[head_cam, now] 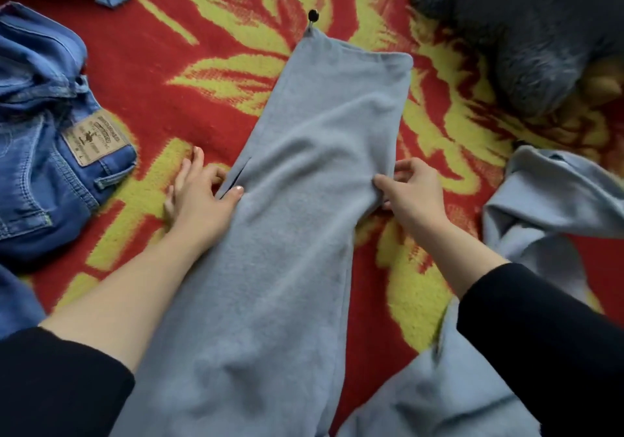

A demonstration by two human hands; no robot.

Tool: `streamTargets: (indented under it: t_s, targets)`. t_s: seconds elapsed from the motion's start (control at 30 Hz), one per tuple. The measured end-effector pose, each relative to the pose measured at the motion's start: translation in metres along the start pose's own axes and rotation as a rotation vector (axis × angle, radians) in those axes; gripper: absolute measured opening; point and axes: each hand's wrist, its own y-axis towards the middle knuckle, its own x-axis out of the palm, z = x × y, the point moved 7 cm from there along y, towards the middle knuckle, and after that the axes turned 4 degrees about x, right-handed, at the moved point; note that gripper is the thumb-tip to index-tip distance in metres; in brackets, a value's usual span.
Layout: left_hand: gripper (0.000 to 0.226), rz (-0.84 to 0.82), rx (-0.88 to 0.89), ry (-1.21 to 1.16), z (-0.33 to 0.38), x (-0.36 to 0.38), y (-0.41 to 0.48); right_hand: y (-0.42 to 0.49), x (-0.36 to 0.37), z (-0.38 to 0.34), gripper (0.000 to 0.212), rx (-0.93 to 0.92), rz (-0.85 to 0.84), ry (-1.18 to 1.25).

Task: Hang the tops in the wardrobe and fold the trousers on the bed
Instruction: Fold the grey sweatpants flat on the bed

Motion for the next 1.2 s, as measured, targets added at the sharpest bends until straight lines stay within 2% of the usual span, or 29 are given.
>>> streamTargets:
  t_s: [0.1, 0.17, 0.23, 0.3, 0.4, 0.43, 0.47, 0.53, 0.6, 0.63, 0.7, 0.8, 0.87, 0.93, 0.97, 1.03, 1.1, 1.2]
  targets:
    - [0.053, 0.179, 0.079, 0.069, 0.04, 0.013, -0.031, -0.017, -0.046, 0.012, 0.015, -0.106, 0.125, -0.108]
    - [0.055, 0.18, 0.276, 0.077, 0.079, 0.042, -0.066, -0.027, -0.092, 0.017, 0.014, -0.191, 0.247, -0.138]
    - [0.051, 0.051, 0.501, 0.093, 0.118, 0.087, -0.108, -0.033, -0.143, 0.029, 0.02, -0.204, 0.373, -0.104]
    - [0.049, -0.125, 0.639, 0.086, 0.148, 0.133, -0.145, -0.037, -0.192, 0.048, 0.03, -0.155, 0.553, -0.035]
    - [0.052, -0.273, 0.661, 0.032, 0.178, 0.179, -0.168, -0.044, -0.252, 0.087, 0.046, 0.033, 0.841, 0.08]
    - [0.051, -0.3, 0.64, 0.009, 0.186, 0.189, -0.169, -0.044, -0.262, 0.102, 0.05, 0.128, 0.869, 0.11]
    - [0.049, -0.33, 0.608, -0.032, 0.194, 0.198, -0.168, -0.043, -0.267, 0.116, 0.055, 0.204, 0.831, 0.112]
    - [0.045, -0.381, 0.541, -0.095, 0.21, 0.213, -0.164, -0.027, -0.261, 0.13, 0.052, 0.23, 0.599, 0.05]
    - [0.039, -0.396, 0.49, -0.055, 0.222, 0.226, -0.162, -0.009, -0.25, 0.126, 0.026, 0.142, 0.345, -0.003]
    - [0.03, -0.383, 0.486, -0.011, 0.228, 0.228, -0.161, -0.001, -0.251, 0.119, 0.017, 0.091, 0.324, -0.044]
    - [0.014, -0.35, 0.474, -0.054, 0.239, 0.223, -0.161, 0.011, -0.266, 0.091, 0.018, 0.001, 0.402, -0.019]
    - [0.016, -0.196, 0.442, -0.454, 0.256, 0.191, -0.157, 0.017, -0.303, 0.033, 0.005, -0.182, 0.607, 0.142]
    - [0.009, -0.123, 0.434, -0.562, 0.26, 0.171, -0.153, 0.027, -0.315, 0.013, 0.017, -0.268, 0.585, 0.257]
    - [0.008, -0.174, 0.342, -0.5, 0.249, 0.177, -0.143, 0.029, -0.308, 0.019, 0.039, -0.202, 0.5, 0.235]
    - [0.011, -0.224, 0.256, -0.452, 0.238, 0.186, -0.138, 0.03, -0.3, 0.034, 0.042, -0.125, 0.463, 0.165]
    - [0.016, -0.323, 0.105, -0.351, 0.218, 0.201, -0.134, 0.026, -0.28, 0.082, 0.031, 0.091, 0.403, 0.06]
    - [0.013, -0.359, 0.031, -0.358, 0.209, 0.206, -0.136, 0.017, -0.251, 0.133, 0.014, 0.268, 0.281, 0.074]
    - [0.012, -0.377, -0.048, -0.537, 0.207, 0.208, -0.142, 0.007, -0.22, 0.164, 0.023, 0.305, 0.184, -0.098]
